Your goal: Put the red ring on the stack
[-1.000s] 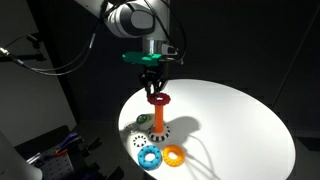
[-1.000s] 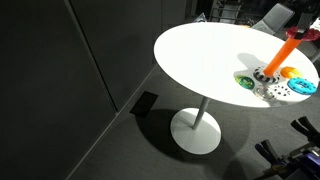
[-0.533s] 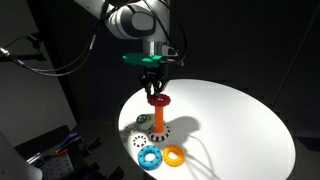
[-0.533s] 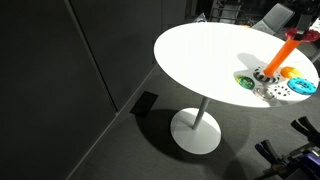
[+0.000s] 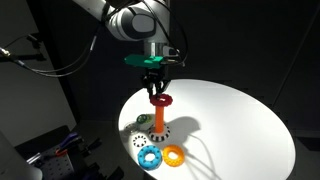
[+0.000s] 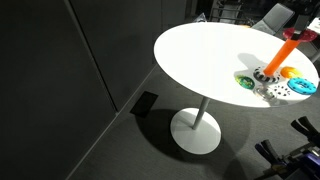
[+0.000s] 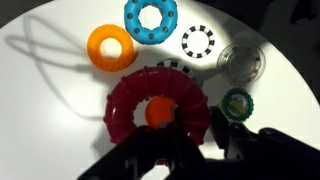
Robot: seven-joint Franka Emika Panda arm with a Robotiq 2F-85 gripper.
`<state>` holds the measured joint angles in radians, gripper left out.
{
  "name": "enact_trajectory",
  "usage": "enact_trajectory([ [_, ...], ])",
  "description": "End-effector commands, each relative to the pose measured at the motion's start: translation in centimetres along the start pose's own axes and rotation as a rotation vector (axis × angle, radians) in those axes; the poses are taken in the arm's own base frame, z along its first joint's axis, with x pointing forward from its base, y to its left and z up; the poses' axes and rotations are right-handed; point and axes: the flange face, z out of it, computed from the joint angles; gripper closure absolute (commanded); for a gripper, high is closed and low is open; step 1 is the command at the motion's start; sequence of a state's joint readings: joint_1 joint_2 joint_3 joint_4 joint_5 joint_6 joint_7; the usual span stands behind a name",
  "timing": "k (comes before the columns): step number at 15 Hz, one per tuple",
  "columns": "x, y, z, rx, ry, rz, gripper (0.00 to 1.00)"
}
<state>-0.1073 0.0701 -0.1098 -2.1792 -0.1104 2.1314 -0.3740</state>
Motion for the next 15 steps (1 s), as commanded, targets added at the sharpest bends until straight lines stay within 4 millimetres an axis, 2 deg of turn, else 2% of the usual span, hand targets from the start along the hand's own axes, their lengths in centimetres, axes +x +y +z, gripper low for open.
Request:
enact_trajectory([
  [1,0.04,0.45,-0.23,-0.020,0.036,0.014,0.89],
  [15,-0.82,0.48,0.54,0.003,-0.001,0.021,0.89],
])
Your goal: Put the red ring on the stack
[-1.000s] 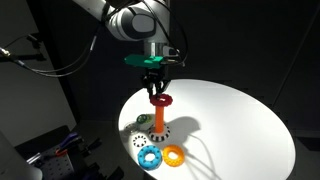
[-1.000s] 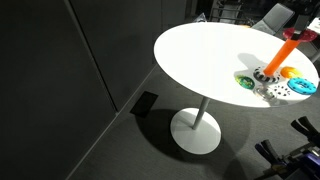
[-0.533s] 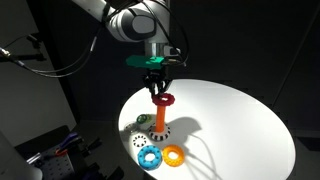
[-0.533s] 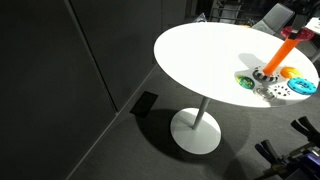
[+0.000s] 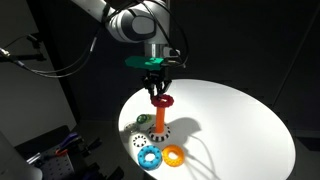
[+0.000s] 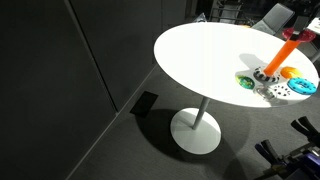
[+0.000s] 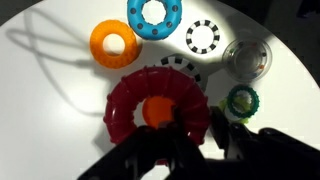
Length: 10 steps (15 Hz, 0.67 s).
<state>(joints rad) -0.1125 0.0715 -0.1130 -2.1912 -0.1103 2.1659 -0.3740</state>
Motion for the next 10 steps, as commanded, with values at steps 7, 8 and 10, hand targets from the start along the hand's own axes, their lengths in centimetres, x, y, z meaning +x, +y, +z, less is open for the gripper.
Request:
enact_trajectory([
  [7,-1.26,0.13,0.27,0.027,-0.046,0.016,0.19],
  [8,-1.36,0.16,0.31,0.029,-0.049,0.017,0.11],
  [10,-1.62,0.26,0.47,0.037,-0.056,0.019,0.00],
])
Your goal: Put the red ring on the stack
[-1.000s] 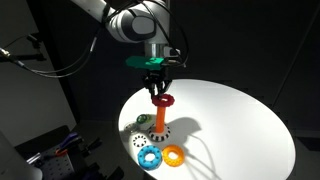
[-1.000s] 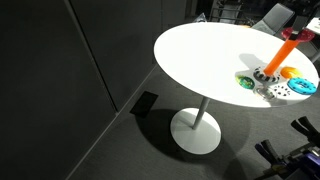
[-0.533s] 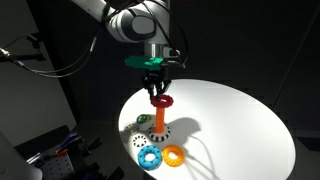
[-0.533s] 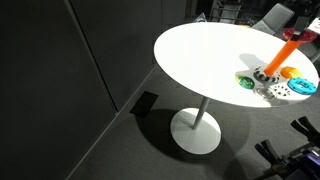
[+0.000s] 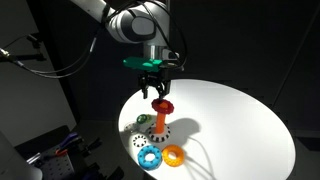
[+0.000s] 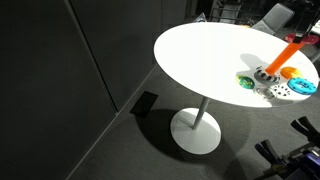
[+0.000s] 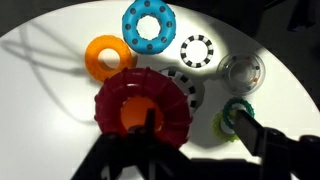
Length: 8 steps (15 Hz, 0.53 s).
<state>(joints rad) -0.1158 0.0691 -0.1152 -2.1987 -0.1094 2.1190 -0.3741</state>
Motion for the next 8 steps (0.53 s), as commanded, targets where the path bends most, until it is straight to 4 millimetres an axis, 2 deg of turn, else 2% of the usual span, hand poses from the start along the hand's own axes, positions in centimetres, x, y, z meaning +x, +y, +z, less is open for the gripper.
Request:
enact_trajectory([
  [1,-0.96,0.35,-0.04,0.019,-0.010,0.015,0.00],
  [8,-1.50,0.19,-0.65,0.025,-0.008,0.012,0.00],
])
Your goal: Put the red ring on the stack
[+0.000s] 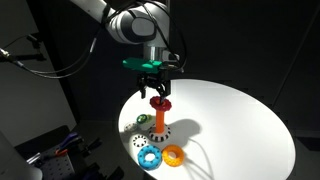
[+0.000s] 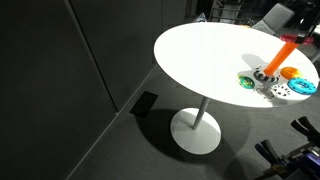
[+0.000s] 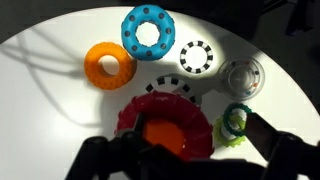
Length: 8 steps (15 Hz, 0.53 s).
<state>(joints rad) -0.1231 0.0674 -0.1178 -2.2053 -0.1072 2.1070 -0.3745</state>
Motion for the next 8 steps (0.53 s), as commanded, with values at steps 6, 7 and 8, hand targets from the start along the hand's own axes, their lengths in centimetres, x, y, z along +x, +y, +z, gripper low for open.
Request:
enact_trajectory([
  [6,-1.3,-0.7,-2.5,0.008,0.026,-0.004,0.00],
  [7,-1.3,-0.9,-2.7,0.007,0.028,-0.007,0.00],
  [8,-1.3,-1.1,-2.8,0.008,0.032,-0.014,0.00],
])
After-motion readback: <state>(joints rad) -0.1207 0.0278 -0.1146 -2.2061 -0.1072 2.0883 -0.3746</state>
